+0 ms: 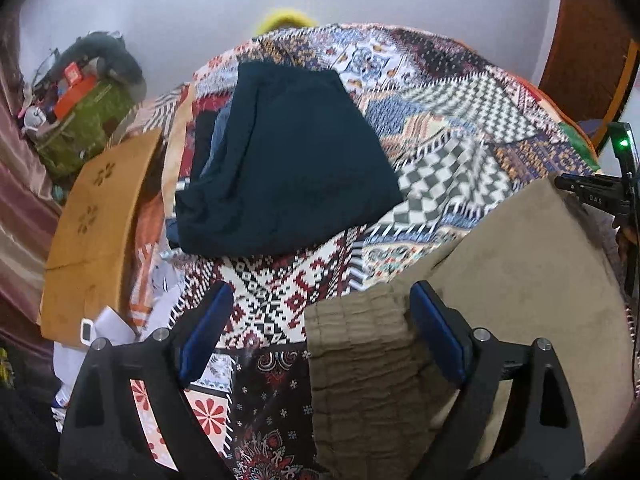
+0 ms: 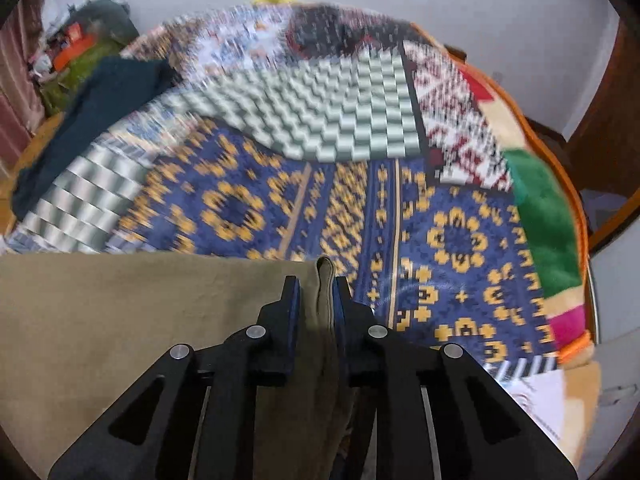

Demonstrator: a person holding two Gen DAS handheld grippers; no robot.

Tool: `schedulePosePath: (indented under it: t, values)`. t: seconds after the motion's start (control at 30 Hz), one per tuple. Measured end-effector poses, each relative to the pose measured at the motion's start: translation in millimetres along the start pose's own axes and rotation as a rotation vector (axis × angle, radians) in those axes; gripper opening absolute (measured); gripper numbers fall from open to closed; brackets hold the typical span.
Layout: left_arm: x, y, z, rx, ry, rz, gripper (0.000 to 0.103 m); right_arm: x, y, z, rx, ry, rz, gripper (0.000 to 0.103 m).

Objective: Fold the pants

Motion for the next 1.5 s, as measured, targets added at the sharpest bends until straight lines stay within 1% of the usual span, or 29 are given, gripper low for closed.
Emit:
schedulePosePath:
  t: [0.03, 0.07, 0.13, 0.2, 0.3, 0.37, 0.43, 0.47, 0.53, 0.57, 0.6, 0.63, 0.7, 0.73, 0.77, 0.8, 0.87, 0.97, 1.07, 1.17, 1.3, 1.4, 1.5]
  values:
    - [-2.8, -3.4, 1.1, 0.009, -0.005, 0.005, 0.09, -2.1, -7.0, -1.6, -0.009, 0.0, 0.016, 0.017]
    - [-7.3, -7.2, 2.5, 0.028, -0.014, 0.011, 0.091, -7.0, -20.0, -6.4, -0.041, 0.005, 0.045, 0.019]
    - [-14.7, -12.2, 6.3, 0.066, -0.031, 0.018, 0.091, -14.1, -40.3, -17.4, -0.103, 0.008, 0.091, 0.027]
    - [-22.1, -15.3, 13.5, 0.106, -0.038, 0.021, 0.092, -20.8, -57.5, -32.6, -0.166, -0.007, 0.125, 0.044]
    - [-29.5, -13.4, 28.1, 0.128, -0.019, 0.014, 0.093, -27.8, -74.9, -61.6, -0.263, -0.043, 0.148, 0.053]
    - [-30.7, -7.3, 37.7, 0.146, -0.003, -0.007, 0.094, -29.7, -76.2, -82.8, -0.344, -0.049, 0.128, 0.056]
    - [-29.0, 3.3, 45.0, 0.154, 0.019, -0.039, 0.094, -24.2, -74.6, -100.2, -0.41, -0.04, 0.101, 0.063]
    - [-27.0, 10.9, 47.9, 0.148, 0.033, -0.064, 0.094, -22.3, -70.1, -110.8, -0.445, -0.037, 0.074, 0.067]
    - [-20.7, 26.0, 50.5, 0.145, 0.048, -0.125, 0.094, -17.3, -61.3, -124.4, -0.476, -0.046, 0.03, 0.069]
    - [-15.9, 36.3, 51.2, 0.158, 0.046, -0.172, 0.094, -12.8, -55.5, -131.0, -0.487, -0.055, 0.001, 0.069]
    - [-12.3, 41.7, 50.9, 0.166, 0.042, -0.2, 0.094, -6.6, -47.4, -139.5, -0.503, -0.062, -0.046, 0.069]
    - [-8.9, 46.5, 50.2, 0.167, 0.04, -0.22, 0.094, -1.9, -41.7, -142.9, -0.51, -0.068, -0.075, 0.069]
    - [-6.2, 45.9, 50.0, 0.16, 0.061, -0.219, 0.094, 15.2, -28.9, -154.6, -0.503, -0.119, -0.151, 0.069]
    - [-4.8, 44.7, 51.2, 0.155, 0.084, -0.219, 0.094, 20.2, -27.2, -156.4, -0.494, -0.138, -0.162, 0.069]
    - [-2.8, 42.8, 53.2, 0.142, 0.113, -0.214, 0.094, 27.6, -28.0, -157.8, -0.485, -0.163, -0.156, 0.07]
    - [-1.0, 40.5, 55.2, 0.128, 0.14, -0.206, 0.094, 30.7, -32.1, -155.8, -0.48, -0.168, -0.139, 0.071]
    - [4.5, 32.3, 59.2, 0.101, 0.191, -0.182, 0.094, 34.0, -37.1, -150.9, -0.479, -0.16, -0.143, 0.072]
    - [13.2, 17.1, 61.8, 0.073, 0.234, -0.143, 0.094, 42.3, -49.5, -142.5, -0.468, -0.157, -0.131, 0.073]
    - [24.9, 1.6, 61.1, 0.07, 0.234, -0.123, 0.094, 56.4, -63.0, -135.6, -0.429, -0.173, -0.109, 0.074]
    - [34.2, -10.4, 59.0, 0.058, 0.219, -0.104, 0.094, 69.3, -74.0, -124.8, -0.402, -0.137, -0.089, 0.076]
    - [43.4, -23.1, 56.2, 0.055, 0.186, -0.089, 0.094, 87.4, -92.7, -104.8, -0.389, -0.039, -0.051, 0.076]
    - [50.5, -31.2, 52.8, 0.049, 0.16, -0.078, 0.094, 96.3, -101.2, -92.7, -0.396, 0.033, -0.042, 0.077]
    - [59.2, -39.3, 50.4, 0.047, 0.142, -0.068, 0.094, 111.5, -109.8, -82.2, -0.38, 0.082, -0.033, 0.078]
Point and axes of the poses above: each gripper's, at about its wrist camera, not at the fingertips, and y roughly the way its jaws point, z to its right, x to its underside, the point moved 3 cm from there along y, roughly the way its jaws point, and after that the axes turned 3 degrees about z, right-handed, at the moved point
